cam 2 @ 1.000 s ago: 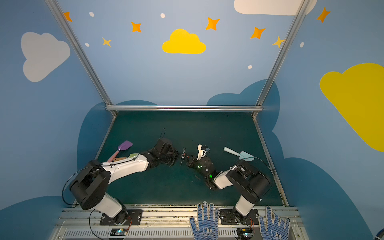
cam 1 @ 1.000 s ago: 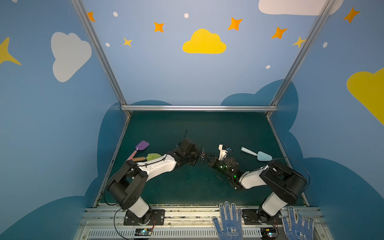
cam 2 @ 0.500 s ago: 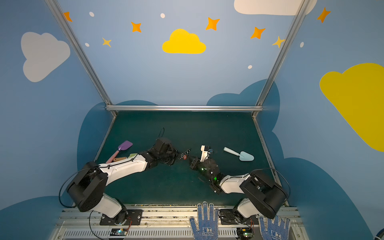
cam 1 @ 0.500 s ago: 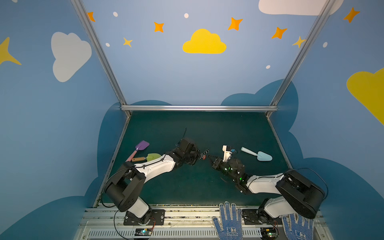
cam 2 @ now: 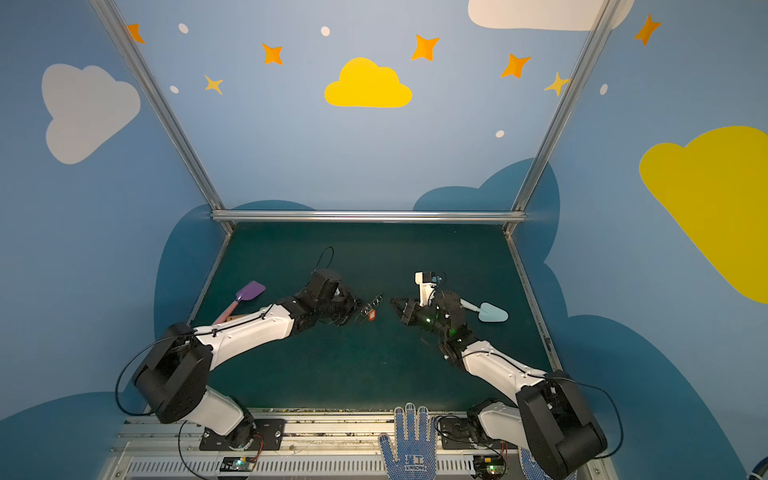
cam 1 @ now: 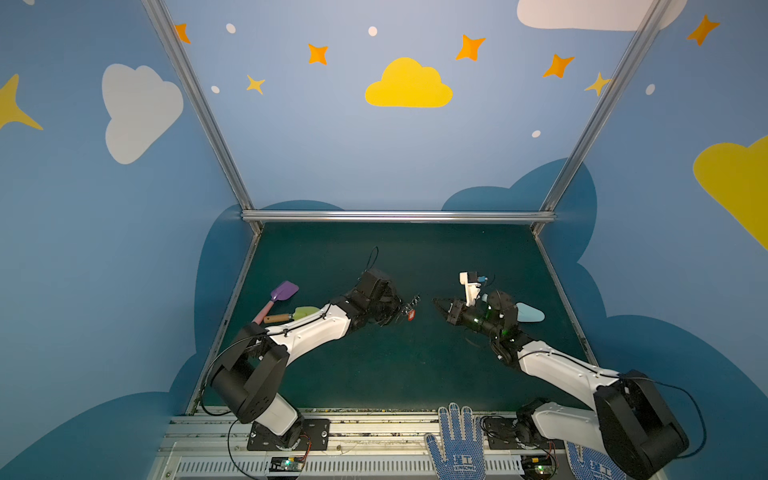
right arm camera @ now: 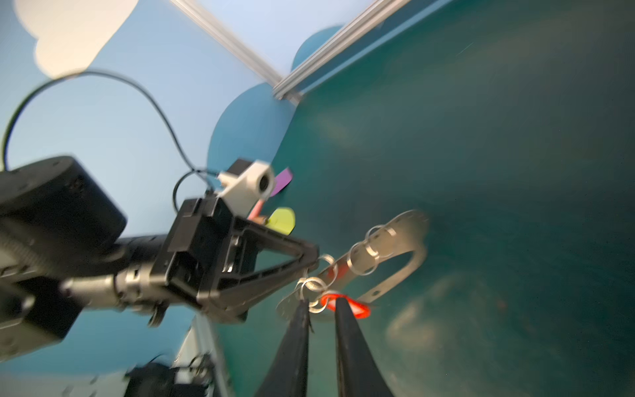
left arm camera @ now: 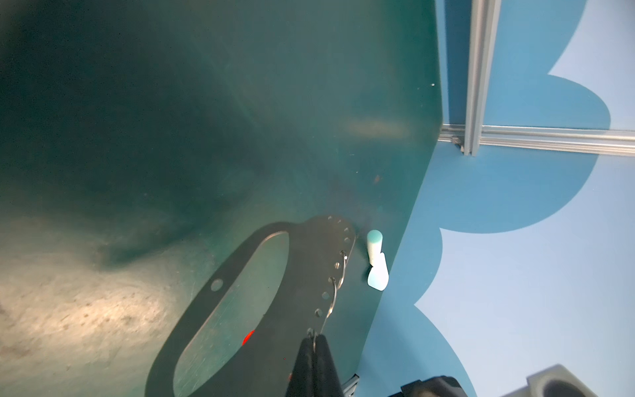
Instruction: Put the keys on the keyring
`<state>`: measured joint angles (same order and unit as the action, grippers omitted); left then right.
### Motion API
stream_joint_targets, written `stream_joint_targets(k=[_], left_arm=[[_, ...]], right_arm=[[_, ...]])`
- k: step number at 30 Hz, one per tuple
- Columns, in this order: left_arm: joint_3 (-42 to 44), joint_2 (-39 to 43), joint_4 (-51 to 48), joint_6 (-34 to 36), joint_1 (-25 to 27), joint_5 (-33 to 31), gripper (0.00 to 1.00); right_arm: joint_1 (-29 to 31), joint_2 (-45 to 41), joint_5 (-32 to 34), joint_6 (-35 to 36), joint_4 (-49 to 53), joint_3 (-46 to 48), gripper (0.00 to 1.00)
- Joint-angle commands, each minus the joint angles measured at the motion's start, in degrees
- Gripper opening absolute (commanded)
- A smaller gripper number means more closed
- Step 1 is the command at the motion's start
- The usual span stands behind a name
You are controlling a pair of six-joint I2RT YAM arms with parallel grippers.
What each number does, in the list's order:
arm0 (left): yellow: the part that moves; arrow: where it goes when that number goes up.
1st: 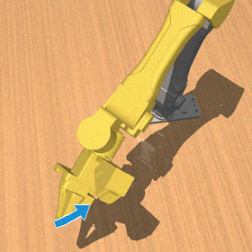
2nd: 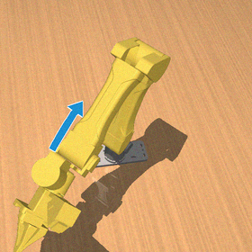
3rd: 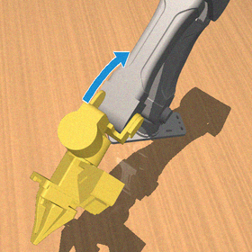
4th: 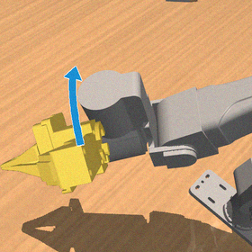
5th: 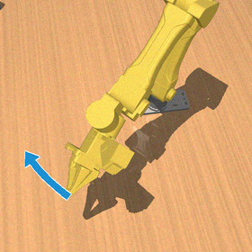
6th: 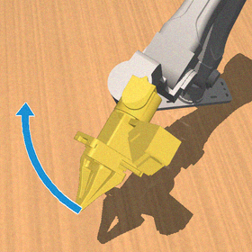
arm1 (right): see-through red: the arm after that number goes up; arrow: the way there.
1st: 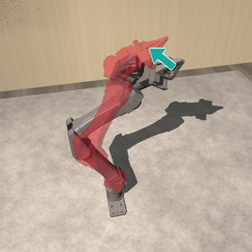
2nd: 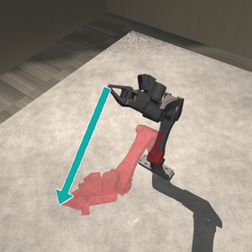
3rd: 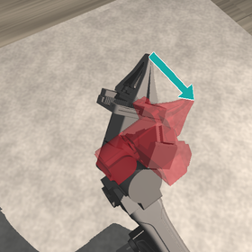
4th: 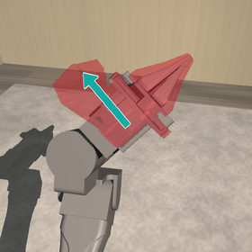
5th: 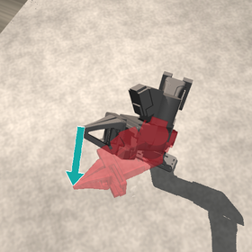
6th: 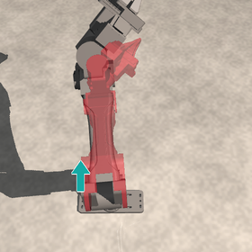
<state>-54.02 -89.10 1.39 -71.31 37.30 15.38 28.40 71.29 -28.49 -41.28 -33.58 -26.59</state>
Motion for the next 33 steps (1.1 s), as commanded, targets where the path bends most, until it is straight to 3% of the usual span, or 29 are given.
stream_joint_targets(k=[1, 5, 14, 22, 33], left_arm=[[-1.44, 1.90, -1.28, 4.79, -0.66, 1.34, 0.04], [-2.44, 2.47, -1.43, 7.28, -0.73, 2.09, 0.04], [-2.67, 3.34, 0.96, 9.69, -1.17, 4.39, 0.04], [-2.67, 3.66, 1.93, 9.43, -1.13, 4.79, 0.04], [-2.49, 4.20, 2.51, 8.49, -1.15, 4.76, 0.04]], right_arm=[[-0.64, 3.90, -14.66, -0.61, -3.05, -2.39, 0.17], [-0.71, 7.07, -18.40, -3.50, -11.72, -2.57, 0.24], [-0.94, 7.99, -21.18, -2.36, -12.11, -4.21, 0.37], [-1.49, 8.52, -17.11, -0.67, -10.28, -4.89, 0.39], [-1.51, 12.97, -19.63, 0.32, -11.39, -7.03, 0.38]])
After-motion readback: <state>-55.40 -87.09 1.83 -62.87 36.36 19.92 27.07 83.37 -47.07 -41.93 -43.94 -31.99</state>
